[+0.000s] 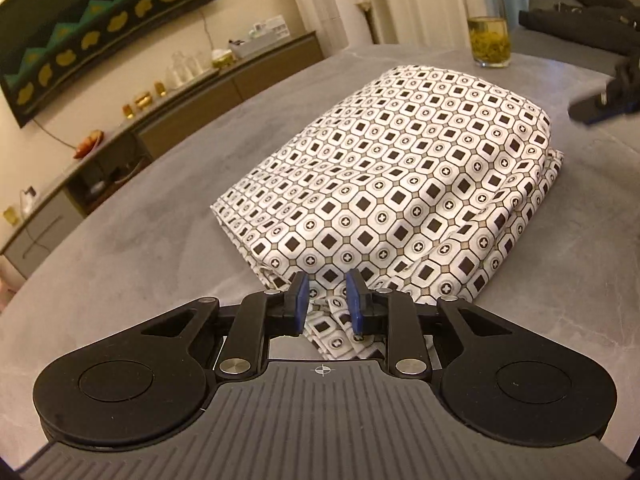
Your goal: Fold clothes
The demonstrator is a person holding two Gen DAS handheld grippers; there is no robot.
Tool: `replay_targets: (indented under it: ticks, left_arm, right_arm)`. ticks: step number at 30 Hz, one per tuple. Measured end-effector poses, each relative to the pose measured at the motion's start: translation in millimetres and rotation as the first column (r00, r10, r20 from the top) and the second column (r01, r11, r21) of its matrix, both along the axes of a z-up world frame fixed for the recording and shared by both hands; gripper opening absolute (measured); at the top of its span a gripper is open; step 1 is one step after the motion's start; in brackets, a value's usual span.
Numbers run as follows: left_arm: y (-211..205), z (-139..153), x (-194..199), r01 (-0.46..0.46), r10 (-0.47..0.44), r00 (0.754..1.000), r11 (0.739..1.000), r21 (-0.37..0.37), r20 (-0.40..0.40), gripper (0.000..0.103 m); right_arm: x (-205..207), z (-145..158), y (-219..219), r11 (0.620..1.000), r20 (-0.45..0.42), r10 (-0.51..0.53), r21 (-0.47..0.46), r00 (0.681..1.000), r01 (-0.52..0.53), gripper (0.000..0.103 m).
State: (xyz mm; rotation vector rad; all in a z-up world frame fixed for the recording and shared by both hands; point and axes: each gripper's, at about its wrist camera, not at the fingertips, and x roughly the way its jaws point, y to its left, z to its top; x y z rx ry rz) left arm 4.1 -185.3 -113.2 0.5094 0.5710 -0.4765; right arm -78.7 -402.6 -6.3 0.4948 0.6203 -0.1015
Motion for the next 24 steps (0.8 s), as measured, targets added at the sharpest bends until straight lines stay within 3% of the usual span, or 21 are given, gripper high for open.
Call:
replay_targets:
  ticks: [2,5,7,10,13,16,18,20,22,24]
  left_arm:
    - [4.1,18.7,-3.7,-0.025,0.028,0.999,0.998,-0.063,0.042,0.014]
    - [4.7,39.2,-10.0,0.041,-0.033,0.998,0.982,-0.185,0.049,0.017]
    - [-3.3,33.0,-4.3,0.066,-0.065,0.998,0.983,-0.170,0.012,0.017]
    - [-11.4,6.8,17.2,0.019,-0.025,0.998,0.996,-0.086,-0.064,0.017]
    - [3.2,-1.2,31.6,-0.033,0.014,0.991,0.989,-0.144,-0.134,0.020]
    - [8.5,9.4,36.0,-0.053,0.029,0.987,0.987,-0.151,-0.157,0.015]
    - [16.2,24.5,39.6,-0.043,0.014,0.991,0.977,-0.208,-0.135,0.017]
    - [20.8,37.7,47.4,-0.035,0.007,0.994,0.968,-0.250,-0.111,0.018]
    - [15.0,37.5,65.8,-0.036,0.008,0.993,0.972,-0.232,-0.117,0.018]
    - [11.2,23.1,89.4,-0.055,0.017,0.983,0.978,-0.200,-0.184,0.018]
  right_arm:
    - [8.3,13.7,11.8,0.996,0.051,0.074,-0.046,0.996,-0.072,0.018]
    - [31.7,18.4,30.5,0.980,0.083,0.153,-0.144,0.985,-0.140,0.018]
    - [49.3,5.2,39.6,0.970,0.043,0.182,-0.172,0.982,-0.173,0.018]
    - [63.1,-21.9,54.2,0.949,-0.054,0.209,-0.229,0.976,-0.216,0.018]
    - [59.1,-22.1,57.4,0.937,-0.060,0.221,-0.262,0.973,-0.229,0.018]
    - [68.6,-1.9,51.2,0.928,-0.109,0.264,-0.241,0.958,-0.283,0.019]
    - [74.6,19.9,46.3,0.924,-0.101,0.277,-0.245,0.955,-0.294,0.021]
    - [86.3,42.0,47.3,0.903,-0.054,0.279,-0.325,0.959,-0.281,0.021]
    - [109.5,48.3,47.5,0.878,-0.054,0.301,-0.374,0.952,-0.299,0.021]
    - [138.5,36.2,46.3,0.856,-0.103,0.325,-0.392,0.940,-0.338,0.020]
